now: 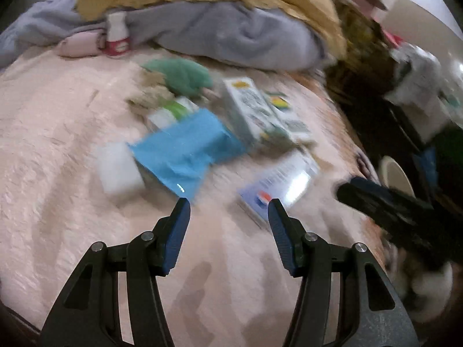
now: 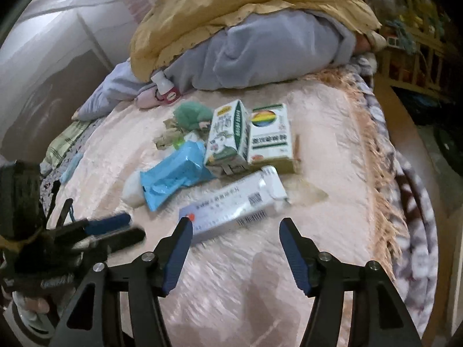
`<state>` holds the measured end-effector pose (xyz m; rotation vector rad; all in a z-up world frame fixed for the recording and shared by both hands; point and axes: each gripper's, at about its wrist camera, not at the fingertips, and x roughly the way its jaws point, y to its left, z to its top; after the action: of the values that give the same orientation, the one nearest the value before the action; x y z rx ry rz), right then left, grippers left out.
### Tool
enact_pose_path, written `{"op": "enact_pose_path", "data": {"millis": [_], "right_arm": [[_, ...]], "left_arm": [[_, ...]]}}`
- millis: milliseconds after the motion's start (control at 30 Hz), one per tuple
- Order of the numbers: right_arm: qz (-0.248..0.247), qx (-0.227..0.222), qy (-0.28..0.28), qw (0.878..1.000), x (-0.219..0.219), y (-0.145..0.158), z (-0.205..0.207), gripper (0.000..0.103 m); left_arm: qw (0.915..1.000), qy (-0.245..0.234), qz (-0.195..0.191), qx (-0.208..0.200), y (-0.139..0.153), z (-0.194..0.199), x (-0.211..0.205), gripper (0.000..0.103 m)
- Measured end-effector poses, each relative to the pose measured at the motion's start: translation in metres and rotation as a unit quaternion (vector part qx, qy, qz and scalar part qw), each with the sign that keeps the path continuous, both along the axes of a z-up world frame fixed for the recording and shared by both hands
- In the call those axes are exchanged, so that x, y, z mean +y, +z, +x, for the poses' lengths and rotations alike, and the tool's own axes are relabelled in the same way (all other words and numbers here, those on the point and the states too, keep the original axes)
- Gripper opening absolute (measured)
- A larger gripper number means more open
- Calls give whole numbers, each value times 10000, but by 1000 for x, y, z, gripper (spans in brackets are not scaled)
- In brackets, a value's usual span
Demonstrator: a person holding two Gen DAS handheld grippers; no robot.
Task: Collect trash
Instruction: 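Grasp the white foam block with the left tool while the right grasps the white medicine box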
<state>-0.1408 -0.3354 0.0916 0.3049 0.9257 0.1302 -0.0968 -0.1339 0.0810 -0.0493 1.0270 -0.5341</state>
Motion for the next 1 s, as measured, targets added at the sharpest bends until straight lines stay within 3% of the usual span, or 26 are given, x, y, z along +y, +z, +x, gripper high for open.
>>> {"op": "enact_pose_path", "data": {"millis": [300, 400, 467, 567, 700, 800, 1000], "right_arm": [[-80, 78, -488, 9987, -39, 3, -23, 60], [3, 78, -646, 9979, -52, 3, -27, 61], [42, 72, -679, 9977, -55, 4, -25, 61], [130, 104, -602, 9980, -50, 3, -19, 63], [-59, 270, -184, 9994, -21, -5, -9, 67], [-367, 328, 137, 9987, 3, -13, -1, 68], [-725, 574, 528, 9943, 32, -36, 21, 68]], "left_arm": [[9966, 232, 791, 54, -43, 41, -44, 53], [9973, -283, 234, 631, -47, 23, -50, 53], [9951, -753, -7, 638, -37, -2, -56, 53], [9932, -1076, -60, 437, -23, -26, -52, 53], [9975, -634, -136, 290, -8, -26, -13, 53], [9999, 105, 0, 14, -1, -12, 32, 54], [9933, 1147, 119, 17, -11, 24, 75, 59]]}}
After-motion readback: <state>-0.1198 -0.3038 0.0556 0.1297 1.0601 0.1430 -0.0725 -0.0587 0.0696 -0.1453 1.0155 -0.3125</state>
